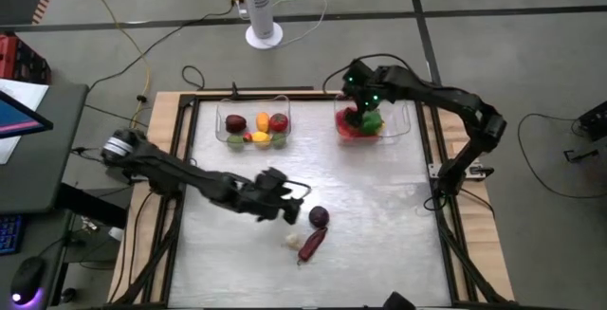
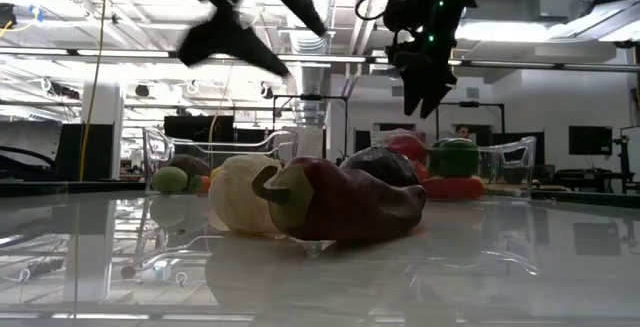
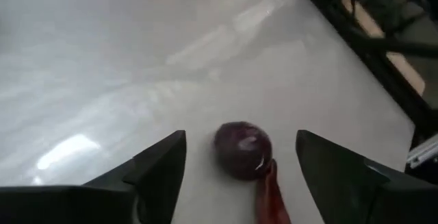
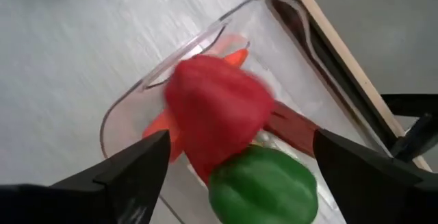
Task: Sort produce into baskets
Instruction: Put the purple onion on the right transparent bin
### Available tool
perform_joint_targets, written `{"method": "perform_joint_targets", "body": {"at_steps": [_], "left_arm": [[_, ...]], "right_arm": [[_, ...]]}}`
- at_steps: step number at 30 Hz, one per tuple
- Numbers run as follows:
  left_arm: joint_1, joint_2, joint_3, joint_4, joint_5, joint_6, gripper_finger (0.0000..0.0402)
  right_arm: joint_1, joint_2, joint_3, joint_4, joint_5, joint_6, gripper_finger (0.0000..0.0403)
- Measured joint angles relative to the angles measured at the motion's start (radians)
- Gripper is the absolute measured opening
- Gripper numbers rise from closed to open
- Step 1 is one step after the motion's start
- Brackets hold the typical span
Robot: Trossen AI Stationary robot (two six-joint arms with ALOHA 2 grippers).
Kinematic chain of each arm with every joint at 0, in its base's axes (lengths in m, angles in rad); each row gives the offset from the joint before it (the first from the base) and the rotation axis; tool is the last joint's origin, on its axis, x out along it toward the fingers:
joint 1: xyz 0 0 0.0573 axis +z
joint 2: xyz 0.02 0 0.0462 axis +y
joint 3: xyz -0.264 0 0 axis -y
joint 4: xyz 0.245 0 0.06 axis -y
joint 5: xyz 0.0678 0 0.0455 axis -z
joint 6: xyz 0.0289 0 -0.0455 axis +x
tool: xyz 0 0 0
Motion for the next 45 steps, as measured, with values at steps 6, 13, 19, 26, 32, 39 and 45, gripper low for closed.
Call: {"method": "perform_joint_targets", "body": {"at_steps": [6, 13, 19, 26, 32, 39, 45], "left_arm": [[0.070, 0.169, 0.070, 0.145, 0.188, 0.050, 0.0318], [0.076, 0.334, 0.218, 0.083, 0.241, 0.080, 0.0349], [0.054, 0.464, 0.397, -0.142, 0.241, 0.137, 0.0349], [0.029, 0.579, 0.493, -0.280, 0.257, 0.150, 0.0346], [0.018, 0.592, 0.493, -0.250, 0.255, 0.173, 0.0316], [0.016, 0.592, 0.494, -0.221, 0.193, 0.204, 0.0284], [0.015, 0.590, 0.494, -0.220, 0.129, 0.237, 0.0238]], "right_arm": [[0.034, -0.069, 0.075, -0.065, 0.007, 0.036, 0.0386], [0.179, -0.184, 0.137, -0.096, 0.030, 0.123, 0.0376], [0.318, -0.234, 0.137, -0.141, 0.090, 0.218, 0.0372], [0.439, -0.226, 0.137, -0.206, 0.157, 0.298, 0.0372], [0.510, -0.222, 0.137, -0.203, 0.189, 0.361, 0.0372], [0.550, -0.222, 0.137, -0.202, 0.214, 0.403, 0.0372], [0.561, -0.222, 0.137, -0.198, 0.214, 0.428, 0.0372]]}}
